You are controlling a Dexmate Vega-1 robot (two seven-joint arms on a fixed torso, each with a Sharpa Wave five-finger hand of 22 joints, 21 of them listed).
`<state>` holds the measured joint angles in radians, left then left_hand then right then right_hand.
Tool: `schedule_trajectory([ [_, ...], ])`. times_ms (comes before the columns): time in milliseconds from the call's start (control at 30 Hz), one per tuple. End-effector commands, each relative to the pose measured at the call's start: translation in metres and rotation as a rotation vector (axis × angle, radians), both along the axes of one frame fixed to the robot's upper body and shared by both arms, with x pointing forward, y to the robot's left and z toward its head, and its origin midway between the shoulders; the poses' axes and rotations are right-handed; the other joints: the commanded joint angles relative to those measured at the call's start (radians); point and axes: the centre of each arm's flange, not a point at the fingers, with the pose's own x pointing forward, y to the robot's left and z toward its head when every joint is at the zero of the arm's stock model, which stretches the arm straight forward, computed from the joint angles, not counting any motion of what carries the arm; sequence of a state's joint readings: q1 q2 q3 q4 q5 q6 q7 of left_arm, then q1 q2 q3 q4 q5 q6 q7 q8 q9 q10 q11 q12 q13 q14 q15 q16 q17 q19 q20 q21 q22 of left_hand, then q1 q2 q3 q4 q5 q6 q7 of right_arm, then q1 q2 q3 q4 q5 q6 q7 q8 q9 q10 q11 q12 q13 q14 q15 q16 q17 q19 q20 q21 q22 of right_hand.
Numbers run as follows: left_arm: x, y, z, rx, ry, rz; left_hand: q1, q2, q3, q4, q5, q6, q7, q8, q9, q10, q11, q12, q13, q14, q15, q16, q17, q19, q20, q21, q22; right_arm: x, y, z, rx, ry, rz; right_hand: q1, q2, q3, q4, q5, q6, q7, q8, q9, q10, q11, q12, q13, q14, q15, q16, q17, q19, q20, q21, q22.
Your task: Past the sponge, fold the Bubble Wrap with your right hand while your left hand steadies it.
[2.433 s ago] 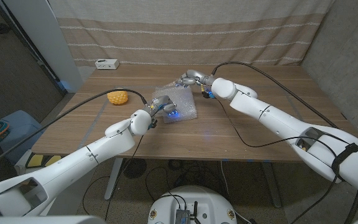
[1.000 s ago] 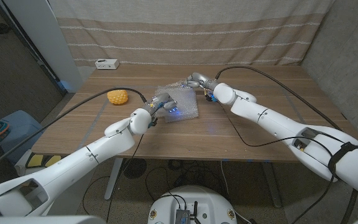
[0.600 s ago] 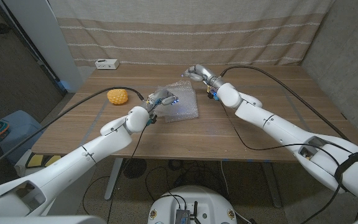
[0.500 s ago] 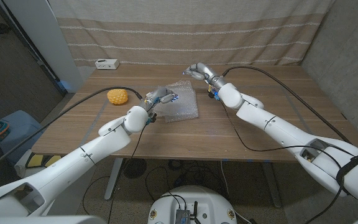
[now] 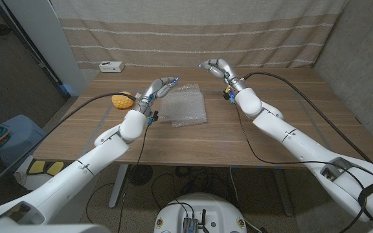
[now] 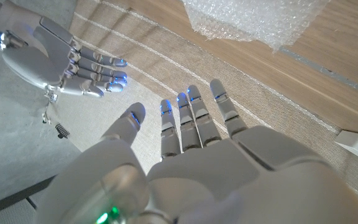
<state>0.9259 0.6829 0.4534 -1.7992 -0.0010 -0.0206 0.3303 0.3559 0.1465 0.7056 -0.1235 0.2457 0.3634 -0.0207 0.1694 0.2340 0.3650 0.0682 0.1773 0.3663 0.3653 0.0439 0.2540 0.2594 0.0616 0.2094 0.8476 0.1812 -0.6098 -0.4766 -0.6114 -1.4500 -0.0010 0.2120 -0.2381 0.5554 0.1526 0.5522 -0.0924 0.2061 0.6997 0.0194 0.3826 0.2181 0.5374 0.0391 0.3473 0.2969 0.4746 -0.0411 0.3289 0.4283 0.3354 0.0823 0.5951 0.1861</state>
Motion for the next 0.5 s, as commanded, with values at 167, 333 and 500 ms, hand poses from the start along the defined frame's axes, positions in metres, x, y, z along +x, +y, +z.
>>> schedule_trajectory([
  [167,0.017,0.031,0.008,-0.138,0.006,-0.138,-0.021,0.001,-0.014,0.009,-0.013,-0.066,-0.013,0.001,-0.017,-0.055,-0.004,0.002,-0.020,-0.062,-0.004,-0.030,-0.011,-0.030,0.004,-0.017,0.003,-0.005,-0.049,-0.018,0.257,0.056,0.072,-0.011,-0.031,0.000,-0.020,-0.007,-0.009,0.005,-0.008,-0.005,0.003,0.012,-0.010,-0.006,0.009,0.019,-0.008,-0.014,-0.004,0.014,-0.004,-0.001],
  [333,0.027,0.037,0.011,-0.145,0.017,-0.180,-0.035,0.001,-0.020,0.019,-0.018,-0.080,-0.008,0.003,-0.022,-0.065,0.003,0.005,-0.027,-0.073,0.002,-0.035,-0.016,-0.035,0.002,-0.022,0.003,-0.007,-0.057,-0.027,0.334,0.067,0.063,-0.019,-0.037,-0.002,-0.023,-0.007,-0.009,0.013,-0.010,-0.007,0.015,0.020,-0.011,-0.010,0.019,0.023,-0.009,-0.020,-0.005,0.017,-0.005,-0.001],
  [500,0.035,0.043,0.012,-0.156,0.033,-0.241,-0.057,0.000,-0.028,0.035,-0.028,-0.110,-0.001,0.004,-0.031,-0.098,0.009,0.004,-0.041,-0.112,0.010,-0.052,-0.027,-0.054,-0.009,-0.035,0.003,-0.009,-0.070,-0.032,0.405,0.061,0.095,-0.021,-0.042,-0.002,-0.026,-0.006,-0.005,0.017,-0.010,-0.008,0.023,0.025,-0.010,-0.012,0.023,0.025,-0.010,-0.024,-0.004,0.019,-0.005,-0.001],
])
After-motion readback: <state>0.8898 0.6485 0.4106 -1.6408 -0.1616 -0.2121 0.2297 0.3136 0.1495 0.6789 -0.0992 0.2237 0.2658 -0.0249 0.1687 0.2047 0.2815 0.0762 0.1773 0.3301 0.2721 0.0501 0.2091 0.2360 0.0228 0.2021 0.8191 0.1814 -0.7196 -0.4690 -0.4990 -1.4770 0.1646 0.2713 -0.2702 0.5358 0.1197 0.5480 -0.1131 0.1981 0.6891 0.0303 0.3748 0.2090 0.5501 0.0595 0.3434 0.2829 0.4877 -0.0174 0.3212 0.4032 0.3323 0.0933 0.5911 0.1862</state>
